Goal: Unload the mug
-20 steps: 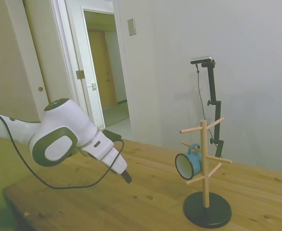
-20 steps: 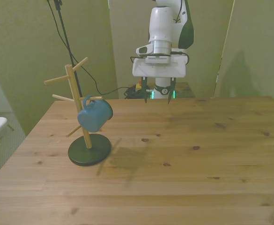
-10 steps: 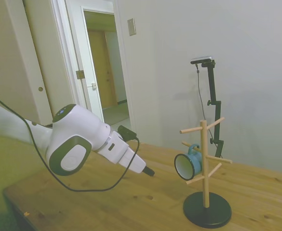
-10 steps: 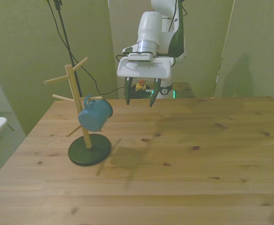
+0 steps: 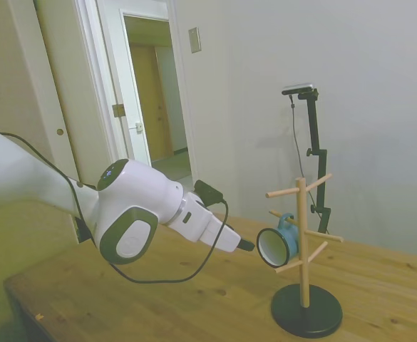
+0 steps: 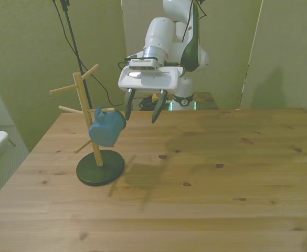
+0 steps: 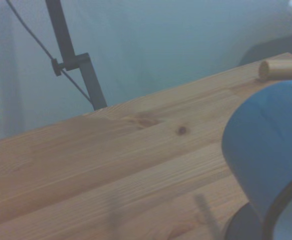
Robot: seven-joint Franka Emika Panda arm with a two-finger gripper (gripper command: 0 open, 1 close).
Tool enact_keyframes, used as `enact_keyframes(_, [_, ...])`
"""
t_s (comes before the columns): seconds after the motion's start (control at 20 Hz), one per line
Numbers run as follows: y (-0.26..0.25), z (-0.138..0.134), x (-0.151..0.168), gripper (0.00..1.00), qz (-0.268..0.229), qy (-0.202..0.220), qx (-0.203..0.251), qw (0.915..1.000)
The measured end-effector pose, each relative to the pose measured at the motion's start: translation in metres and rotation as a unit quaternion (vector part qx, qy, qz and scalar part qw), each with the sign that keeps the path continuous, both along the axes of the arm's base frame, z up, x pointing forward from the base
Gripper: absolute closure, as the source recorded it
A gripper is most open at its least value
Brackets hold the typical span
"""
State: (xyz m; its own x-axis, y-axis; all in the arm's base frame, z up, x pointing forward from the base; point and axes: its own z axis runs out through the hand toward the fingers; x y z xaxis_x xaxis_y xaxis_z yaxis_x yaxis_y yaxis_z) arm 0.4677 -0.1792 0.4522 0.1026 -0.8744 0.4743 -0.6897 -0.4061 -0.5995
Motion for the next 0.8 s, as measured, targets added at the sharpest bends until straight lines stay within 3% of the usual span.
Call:
enact_keyframes(0.5, [-0.041,0.005,0.007,0.0,-0.041,-0.023,-0.001,0.9989])
enact_keyframes(0.8, [-0.068,-0.01,0.033,0.0,-0.052,-0.014,-0.004,0.9986])
